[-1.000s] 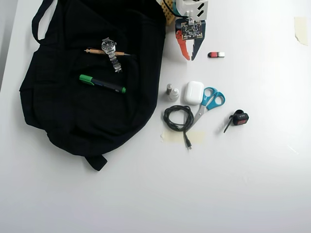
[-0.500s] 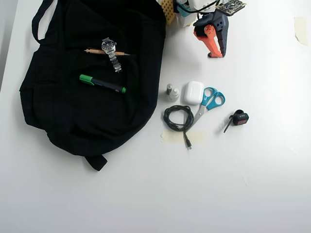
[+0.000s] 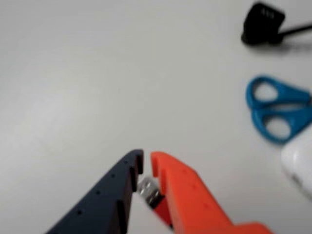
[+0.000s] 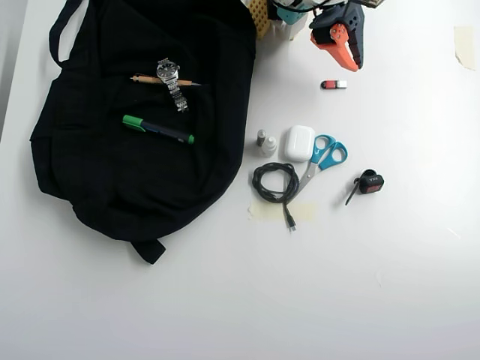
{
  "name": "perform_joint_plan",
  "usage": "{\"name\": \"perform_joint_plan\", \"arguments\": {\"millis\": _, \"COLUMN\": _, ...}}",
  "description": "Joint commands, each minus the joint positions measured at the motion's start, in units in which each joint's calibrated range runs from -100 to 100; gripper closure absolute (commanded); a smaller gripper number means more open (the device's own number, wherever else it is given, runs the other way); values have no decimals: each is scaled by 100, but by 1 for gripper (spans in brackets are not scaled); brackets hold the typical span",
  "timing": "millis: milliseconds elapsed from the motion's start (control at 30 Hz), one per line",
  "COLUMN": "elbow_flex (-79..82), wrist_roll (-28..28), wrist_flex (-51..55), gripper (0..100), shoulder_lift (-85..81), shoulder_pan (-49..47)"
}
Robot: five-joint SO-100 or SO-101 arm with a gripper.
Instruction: Put the usb stick into the black bag
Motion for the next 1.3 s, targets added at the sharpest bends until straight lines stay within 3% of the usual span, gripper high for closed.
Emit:
{"name": "perform_joint_plan", "arguments": {"millis": 0, "elbow_flex": -925, "wrist_roll": -271, "wrist_flex": 320, "gripper": 98, "shoulder_lift": 942, "shoulder_pan": 44}}
{"name": "perform_joint_plan", "arguments": {"millis": 233, "elbow_flex": -2426, "wrist_roll": -848, "wrist_flex": 785, "gripper": 98, "shoulder_lift": 3323, "shoulder_pan": 74}}
{"name": "perform_joint_plan", "arguments": {"millis": 467, "elbow_flex": -3217, "wrist_roll": -1850, "wrist_flex": 1017, "gripper": 98, "shoulder_lift": 4726, "shoulder_pan": 14}}
{"name": "perform_joint_plan", "arguments": {"millis": 700, "elbow_flex": -3333, "wrist_roll": -3302, "wrist_flex": 1017, "gripper": 98, "shoulder_lift": 5124, "shoulder_pan": -8}}
{"name": "perform_joint_plan", "arguments": {"millis": 833, "elbow_flex": -3136, "wrist_roll": -4619, "wrist_flex": 1061, "gripper": 98, "shoulder_lift": 5116, "shoulder_pan": -8}}
{"name": "perform_joint_plan", "arguments": {"millis": 933, "elbow_flex": -3082, "wrist_roll": -5227, "wrist_flex": 1061, "gripper": 98, "shoulder_lift": 5108, "shoulder_pan": -83}}
{"name": "perform_joint_plan", "arguments": {"millis": 1100, "elbow_flex": -2974, "wrist_roll": -5657, "wrist_flex": 1043, "gripper": 98, "shoulder_lift": 5116, "shoulder_pan": -31}}
{"name": "perform_joint_plan", "arguments": {"millis": 1267, "elbow_flex": -2543, "wrist_roll": -5646, "wrist_flex": 957, "gripper": 98, "shoulder_lift": 5083, "shoulder_pan": -16}}
